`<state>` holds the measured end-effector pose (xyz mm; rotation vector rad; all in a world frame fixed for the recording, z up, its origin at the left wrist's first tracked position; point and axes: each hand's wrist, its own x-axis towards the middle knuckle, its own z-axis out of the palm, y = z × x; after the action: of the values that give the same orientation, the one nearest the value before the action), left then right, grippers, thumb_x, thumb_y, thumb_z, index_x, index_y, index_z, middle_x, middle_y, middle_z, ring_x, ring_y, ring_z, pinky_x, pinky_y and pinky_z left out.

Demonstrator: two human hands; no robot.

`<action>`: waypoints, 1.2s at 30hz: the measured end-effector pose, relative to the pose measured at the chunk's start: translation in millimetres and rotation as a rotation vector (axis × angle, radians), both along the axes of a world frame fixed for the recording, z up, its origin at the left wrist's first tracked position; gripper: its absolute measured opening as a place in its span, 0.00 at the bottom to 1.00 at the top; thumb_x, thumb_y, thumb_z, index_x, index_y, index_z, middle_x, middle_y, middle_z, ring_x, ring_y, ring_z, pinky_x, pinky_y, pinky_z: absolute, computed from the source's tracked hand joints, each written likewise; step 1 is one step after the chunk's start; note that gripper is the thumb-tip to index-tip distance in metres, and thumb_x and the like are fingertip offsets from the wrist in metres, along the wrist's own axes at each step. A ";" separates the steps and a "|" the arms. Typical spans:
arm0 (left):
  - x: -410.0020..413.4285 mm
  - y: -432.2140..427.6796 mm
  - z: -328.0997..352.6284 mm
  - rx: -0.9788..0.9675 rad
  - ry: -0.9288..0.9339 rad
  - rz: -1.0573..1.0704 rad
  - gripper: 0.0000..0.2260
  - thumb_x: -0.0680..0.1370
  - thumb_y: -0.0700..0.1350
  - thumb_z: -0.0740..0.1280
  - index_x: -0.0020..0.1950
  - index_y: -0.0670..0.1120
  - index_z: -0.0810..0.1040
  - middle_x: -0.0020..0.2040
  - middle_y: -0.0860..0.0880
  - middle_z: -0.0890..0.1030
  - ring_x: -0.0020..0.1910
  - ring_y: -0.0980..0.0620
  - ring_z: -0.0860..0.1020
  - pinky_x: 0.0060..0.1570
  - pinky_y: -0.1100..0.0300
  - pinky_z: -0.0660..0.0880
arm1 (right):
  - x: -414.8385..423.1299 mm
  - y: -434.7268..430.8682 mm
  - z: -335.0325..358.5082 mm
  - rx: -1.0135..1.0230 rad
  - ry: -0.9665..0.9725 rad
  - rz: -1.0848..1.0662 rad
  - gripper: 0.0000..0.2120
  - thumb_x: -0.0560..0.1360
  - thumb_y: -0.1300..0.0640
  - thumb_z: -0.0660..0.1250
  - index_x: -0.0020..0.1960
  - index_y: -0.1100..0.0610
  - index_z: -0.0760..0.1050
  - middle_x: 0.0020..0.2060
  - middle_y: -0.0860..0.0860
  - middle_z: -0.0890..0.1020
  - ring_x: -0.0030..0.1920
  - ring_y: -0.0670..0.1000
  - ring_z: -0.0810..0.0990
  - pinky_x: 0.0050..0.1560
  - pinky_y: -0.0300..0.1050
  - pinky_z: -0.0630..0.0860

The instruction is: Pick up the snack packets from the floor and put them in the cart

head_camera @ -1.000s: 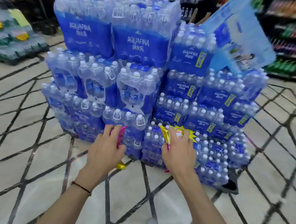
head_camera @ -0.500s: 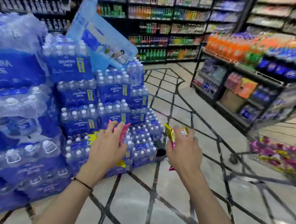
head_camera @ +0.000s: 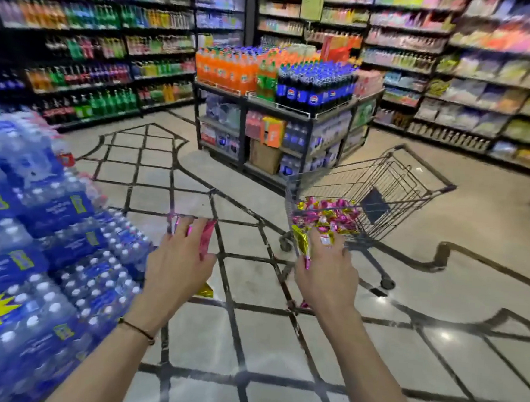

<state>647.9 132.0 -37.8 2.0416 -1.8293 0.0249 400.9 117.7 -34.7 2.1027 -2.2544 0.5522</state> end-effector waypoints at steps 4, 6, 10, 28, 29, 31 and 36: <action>-74.1 -48.2 -2.9 -0.008 0.019 -0.087 0.27 0.75 0.50 0.67 0.74 0.52 0.65 0.69 0.48 0.70 0.55 0.38 0.77 0.47 0.47 0.77 | -77.2 -16.6 -5.3 0.022 0.020 -0.113 0.23 0.78 0.46 0.63 0.71 0.45 0.61 0.65 0.59 0.68 0.59 0.62 0.75 0.46 0.53 0.77; -102.6 -72.2 -4.1 0.001 0.027 -0.110 0.27 0.75 0.51 0.67 0.73 0.52 0.65 0.68 0.48 0.70 0.55 0.38 0.77 0.46 0.45 0.78 | -104.5 -29.3 -7.4 0.040 0.017 -0.164 0.23 0.79 0.45 0.64 0.71 0.44 0.62 0.66 0.59 0.68 0.60 0.62 0.75 0.47 0.54 0.78; -147.3 -121.0 -11.0 0.020 0.005 -0.176 0.27 0.76 0.52 0.66 0.73 0.53 0.63 0.67 0.49 0.69 0.53 0.39 0.78 0.46 0.47 0.79 | -142.2 -61.1 -14.9 0.060 -0.013 -0.238 0.24 0.78 0.46 0.64 0.72 0.43 0.62 0.68 0.59 0.67 0.61 0.62 0.74 0.47 0.54 0.78; -248.9 -442.7 -17.2 0.057 -0.022 -0.277 0.27 0.77 0.52 0.64 0.74 0.54 0.62 0.72 0.49 0.68 0.54 0.40 0.76 0.41 0.51 0.78 | -231.4 -355.9 -21.9 0.046 -0.023 -0.338 0.24 0.78 0.44 0.63 0.72 0.42 0.61 0.68 0.55 0.67 0.61 0.58 0.76 0.47 0.51 0.79; -256.5 -457.7 -19.6 0.063 -0.028 -0.290 0.26 0.76 0.52 0.64 0.74 0.54 0.62 0.71 0.49 0.68 0.54 0.41 0.76 0.41 0.51 0.79 | -238.1 -372.1 -24.0 0.052 -0.026 -0.337 0.24 0.78 0.44 0.63 0.73 0.42 0.61 0.69 0.55 0.67 0.61 0.58 0.76 0.47 0.52 0.79; -272.4 -489.5 -26.2 0.075 -0.035 -0.301 0.26 0.76 0.51 0.64 0.74 0.54 0.63 0.71 0.50 0.69 0.54 0.42 0.76 0.40 0.51 0.78 | -253.0 -407.0 -30.2 0.069 -0.033 -0.337 0.25 0.79 0.44 0.63 0.73 0.42 0.60 0.69 0.55 0.67 0.62 0.58 0.76 0.48 0.52 0.79; -311.2 -579.2 -55.9 0.095 -0.004 -0.254 0.27 0.78 0.52 0.64 0.76 0.54 0.61 0.73 0.50 0.66 0.57 0.45 0.76 0.41 0.56 0.74 | -290.6 -504.3 -55.4 0.123 -0.051 -0.263 0.25 0.79 0.44 0.62 0.73 0.42 0.58 0.70 0.56 0.66 0.64 0.60 0.74 0.51 0.54 0.79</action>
<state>336.7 -447.2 -93.7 1.8537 -2.1154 -0.1312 110.3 -386.6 -90.1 1.8130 -2.5998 0.4703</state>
